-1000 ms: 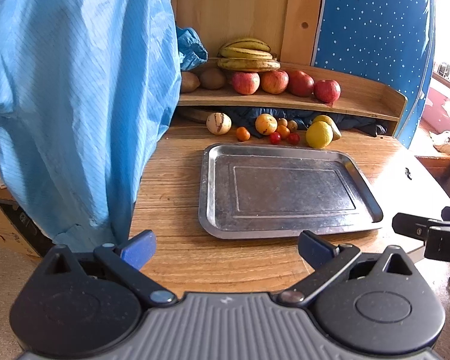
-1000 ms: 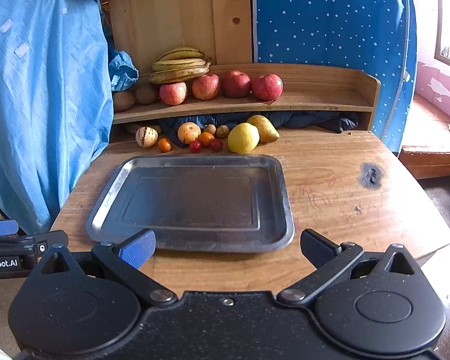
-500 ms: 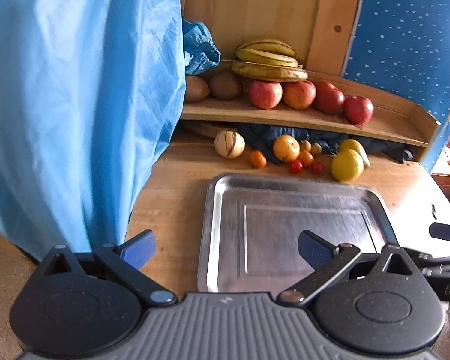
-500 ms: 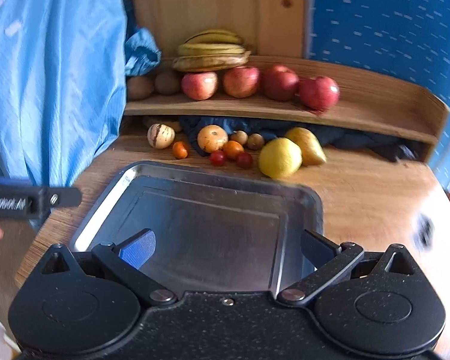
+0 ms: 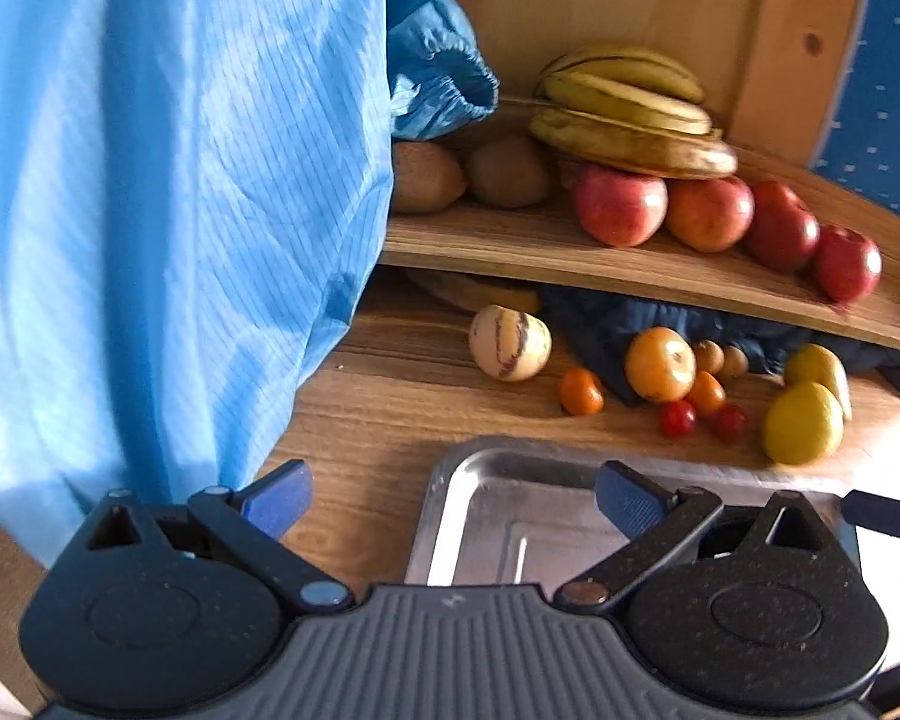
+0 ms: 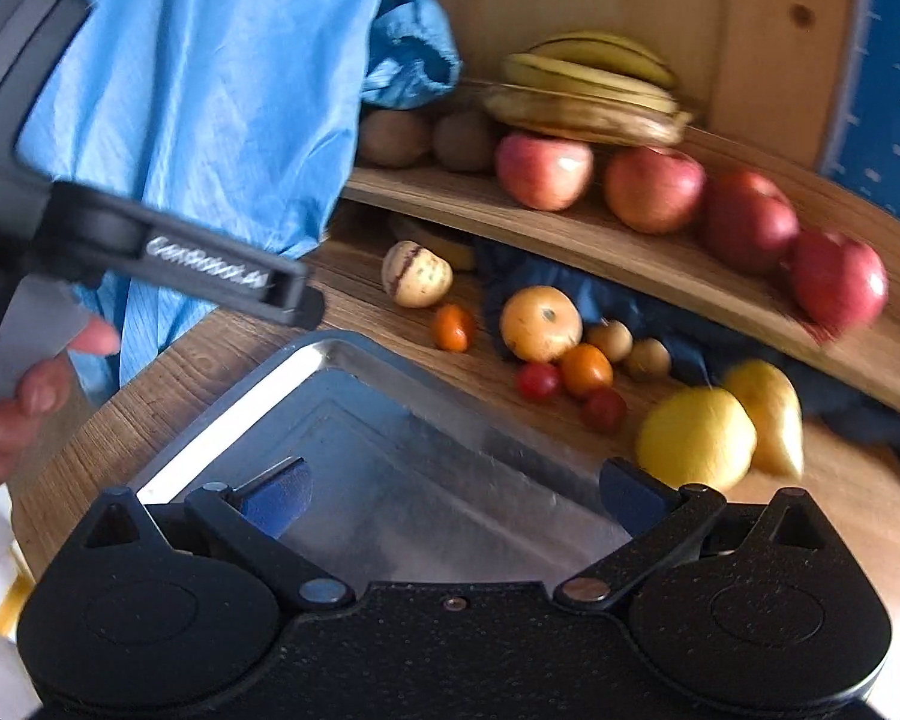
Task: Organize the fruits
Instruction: 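Move both tools forward toward the fruit lying under the shelf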
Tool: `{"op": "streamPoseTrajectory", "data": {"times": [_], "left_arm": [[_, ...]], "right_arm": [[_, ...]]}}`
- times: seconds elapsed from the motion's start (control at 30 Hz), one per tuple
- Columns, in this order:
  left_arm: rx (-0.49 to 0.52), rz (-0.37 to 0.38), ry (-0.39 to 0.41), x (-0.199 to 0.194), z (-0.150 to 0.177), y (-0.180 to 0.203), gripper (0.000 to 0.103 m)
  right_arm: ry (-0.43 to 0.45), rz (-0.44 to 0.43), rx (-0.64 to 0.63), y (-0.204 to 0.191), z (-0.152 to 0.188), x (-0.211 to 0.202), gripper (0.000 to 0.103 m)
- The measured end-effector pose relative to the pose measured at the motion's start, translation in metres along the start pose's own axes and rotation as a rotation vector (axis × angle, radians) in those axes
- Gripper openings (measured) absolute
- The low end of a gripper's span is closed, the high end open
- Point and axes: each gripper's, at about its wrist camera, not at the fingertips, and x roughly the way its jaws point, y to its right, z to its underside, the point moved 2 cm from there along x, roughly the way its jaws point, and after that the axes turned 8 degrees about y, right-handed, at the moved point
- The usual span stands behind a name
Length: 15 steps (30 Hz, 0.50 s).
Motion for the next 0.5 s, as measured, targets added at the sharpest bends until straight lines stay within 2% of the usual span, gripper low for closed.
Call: {"op": "streamPoseTrajectory", "data": {"times": [0.1,0.23,0.5], "left_arm": [[-0.008,-0.028,-0.013,0.011,-0.008,0.004,0.103],[-0.018,-0.050,-0.036,0.029,-0.016,0.011,0.102],[-0.048,-0.060,-0.065,0.062,-0.032,0.017,0.102]], "right_arm": [[-0.003,-0.049,-0.011,0.006,-0.008,0.013,0.092],[-0.008,-0.101,0.010,0.012,-0.015,0.031,0.087],[-0.021,-0.126,0.010,0.015,-0.021,0.062,0.070]]}}
